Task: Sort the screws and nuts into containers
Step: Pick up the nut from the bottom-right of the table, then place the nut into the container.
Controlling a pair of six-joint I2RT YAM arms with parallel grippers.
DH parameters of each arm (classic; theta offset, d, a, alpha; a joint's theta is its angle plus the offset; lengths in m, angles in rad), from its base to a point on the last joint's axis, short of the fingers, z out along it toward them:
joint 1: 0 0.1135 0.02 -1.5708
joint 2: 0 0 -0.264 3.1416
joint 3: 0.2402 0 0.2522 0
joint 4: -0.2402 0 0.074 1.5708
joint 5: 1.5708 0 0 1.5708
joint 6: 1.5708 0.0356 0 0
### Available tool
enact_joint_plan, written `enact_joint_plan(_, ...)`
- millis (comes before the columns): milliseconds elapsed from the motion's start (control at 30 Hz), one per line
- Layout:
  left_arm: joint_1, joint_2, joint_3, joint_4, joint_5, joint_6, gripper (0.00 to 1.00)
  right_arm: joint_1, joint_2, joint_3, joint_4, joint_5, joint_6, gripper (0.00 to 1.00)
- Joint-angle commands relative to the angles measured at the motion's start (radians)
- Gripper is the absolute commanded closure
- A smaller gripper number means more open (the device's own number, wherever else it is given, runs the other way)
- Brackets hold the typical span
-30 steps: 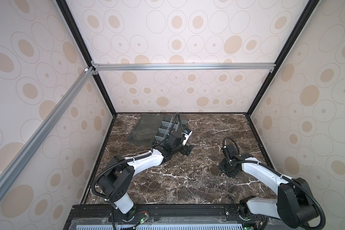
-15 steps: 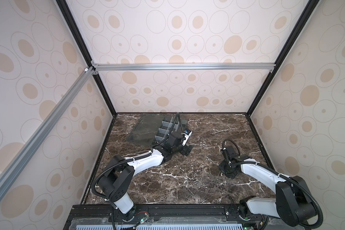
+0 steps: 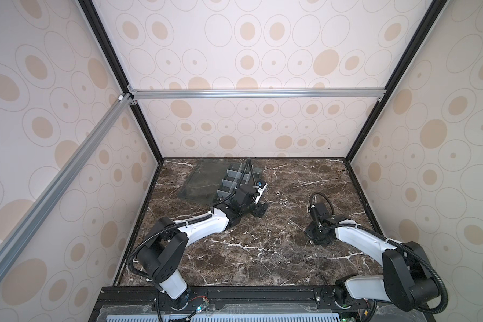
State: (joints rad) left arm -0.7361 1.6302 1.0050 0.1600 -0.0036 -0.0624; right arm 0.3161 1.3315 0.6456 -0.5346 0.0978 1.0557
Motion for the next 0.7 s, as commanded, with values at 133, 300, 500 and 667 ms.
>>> enact_joint_plan(133,0.001,-0.073,-0.01,0.052,-0.122,-0.033,0.12,0.006,0.006,0.04,-0.039,0.017,-0.093,1.0)
enact_joint_plan(300,0.037,-0.105,-0.041,0.096,-0.165,-0.097,0.11,0.006,0.005,0.071,-0.052,-0.002,-0.119,1.0)
enact_joint_plan(500,0.116,-0.163,-0.1,0.153,-0.158,-0.154,0.1,0.022,0.014,0.165,-0.039,-0.059,-0.231,1.0)
enact_joint_plan(667,0.237,-0.229,-0.166,0.155,-0.138,-0.233,0.09,0.153,0.149,0.403,-0.026,-0.156,-0.392,1.0)
